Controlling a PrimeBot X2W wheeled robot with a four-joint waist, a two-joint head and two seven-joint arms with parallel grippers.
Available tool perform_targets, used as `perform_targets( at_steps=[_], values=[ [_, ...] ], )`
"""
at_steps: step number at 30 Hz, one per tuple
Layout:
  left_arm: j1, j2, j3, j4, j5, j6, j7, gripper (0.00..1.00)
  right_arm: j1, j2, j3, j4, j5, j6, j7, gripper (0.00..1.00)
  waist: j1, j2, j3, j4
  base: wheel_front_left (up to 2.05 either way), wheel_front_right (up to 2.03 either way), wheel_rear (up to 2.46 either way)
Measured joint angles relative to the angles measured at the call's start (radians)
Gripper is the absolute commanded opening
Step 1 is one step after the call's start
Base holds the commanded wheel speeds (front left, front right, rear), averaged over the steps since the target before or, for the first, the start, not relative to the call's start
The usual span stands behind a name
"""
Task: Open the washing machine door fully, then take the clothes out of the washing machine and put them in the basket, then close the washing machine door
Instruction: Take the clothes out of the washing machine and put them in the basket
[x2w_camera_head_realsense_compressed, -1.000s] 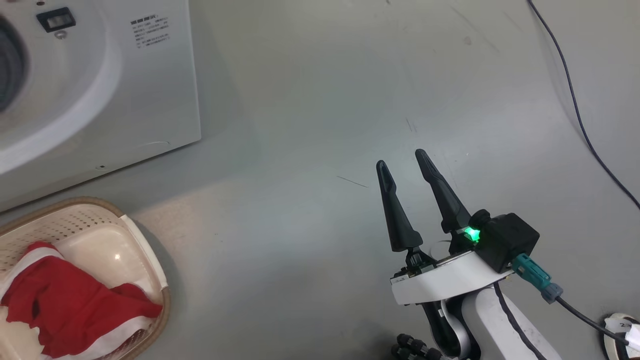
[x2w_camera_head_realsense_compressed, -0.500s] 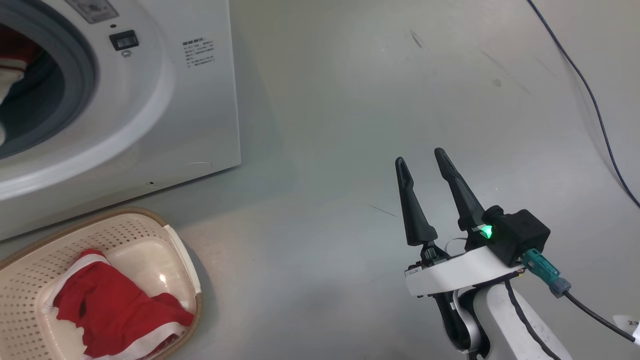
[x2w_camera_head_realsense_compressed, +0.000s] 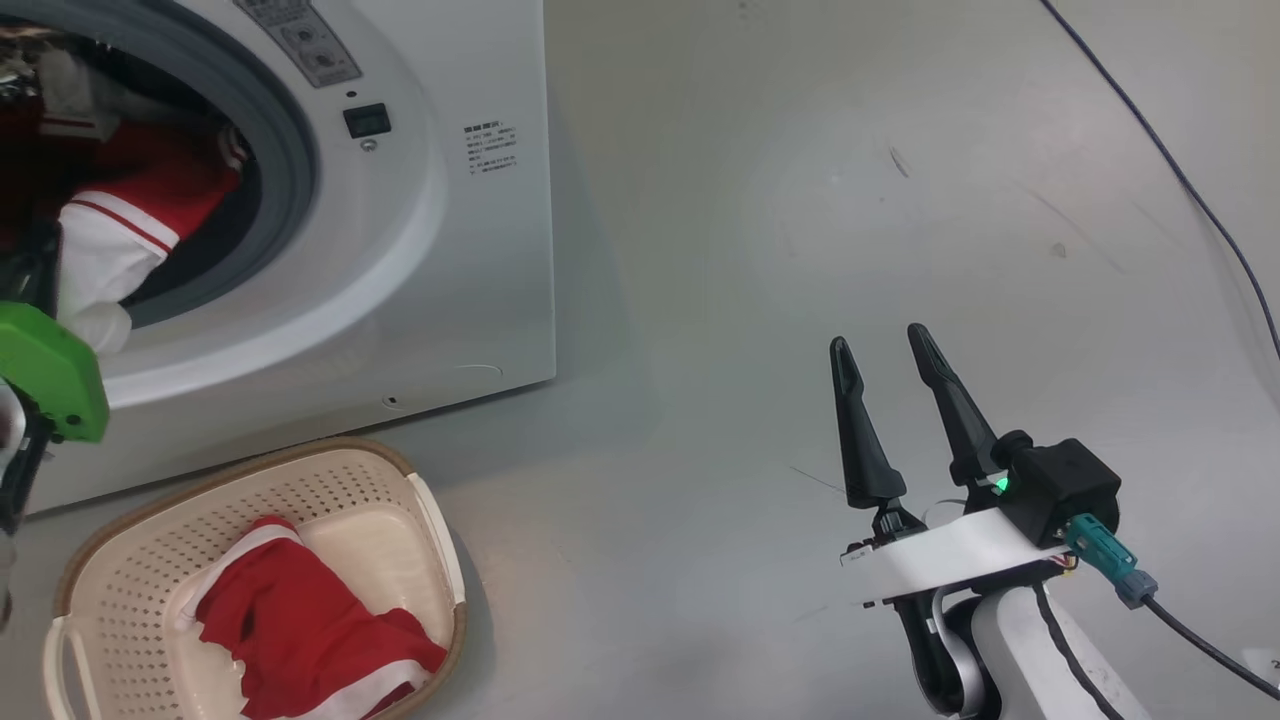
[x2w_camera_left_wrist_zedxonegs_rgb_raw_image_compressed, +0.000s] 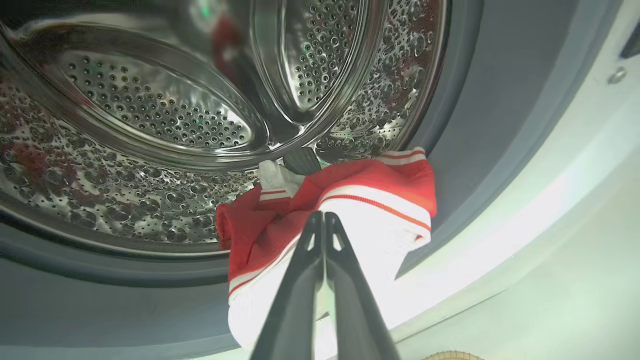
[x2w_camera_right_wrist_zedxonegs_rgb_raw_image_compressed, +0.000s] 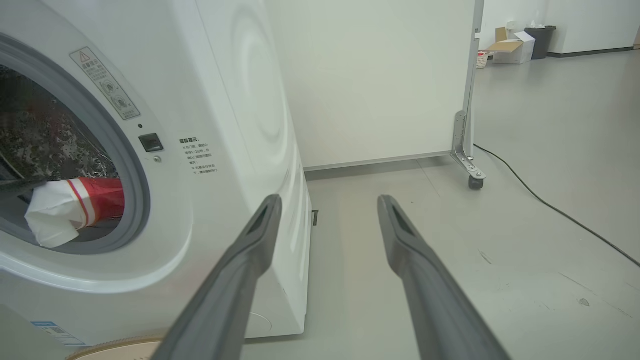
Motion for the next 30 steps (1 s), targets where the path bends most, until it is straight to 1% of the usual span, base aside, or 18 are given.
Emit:
perform_targets(
  at_steps=[4,5,13,23,25,27,30],
  values=[
    [0.021,-0.023,-0.011,-0.009,-0.008,0.000,-0.044,0.00,0.015,-0.006,-0.012,0.006,0.000,0.003,0.000,1.00,0.0000,0.0000,-0.029,0.024,0.00,0.00,0.00],
    [0.027,-0.028,-0.012,-0.012,-0.012,0.000,-0.058,0.00,0.019,-0.007,-0.014,0.007,-0.001,0.009,0.000,1.00,0.0000,0.0000,-0.036,0.030,0.00,0.00,0.00],
    [0.084,-0.054,0.000,-0.036,-0.046,0.000,-0.156,0.00,0.049,-0.013,-0.035,0.016,-0.003,0.019,0.000,1.00,0.0000,0.0000,-0.095,0.078,0.00,0.00,0.00],
    [0.122,-0.077,0.027,-0.122,-0.057,0.000,-0.174,0.00,0.076,-0.015,-0.052,0.019,-0.008,0.040,0.000,1.00,0.0000,0.0000,-0.147,0.122,0.00,0.00,0.00],
    [0.129,-0.077,0.042,-0.142,-0.057,0.000,-0.174,0.00,0.086,-0.015,-0.055,0.020,-0.008,0.040,0.000,1.00,0.0000,0.0000,-0.154,0.129,0.00,0.00,0.00],
    [0.134,-0.077,0.059,-0.165,-0.058,0.000,-0.176,0.00,0.089,-0.015,-0.055,0.022,-0.008,0.047,0.000,1.00,0.0000,0.0000,-0.160,0.136,0.00,0.00,0.00],
    [0.140,-0.078,0.095,-0.235,-0.058,0.000,-0.176,0.00,0.090,-0.015,-0.057,0.022,-0.008,0.050,0.000,1.00,0.0000,0.0000,-0.166,0.142,0.00,0.00,0.00]
  ],
)
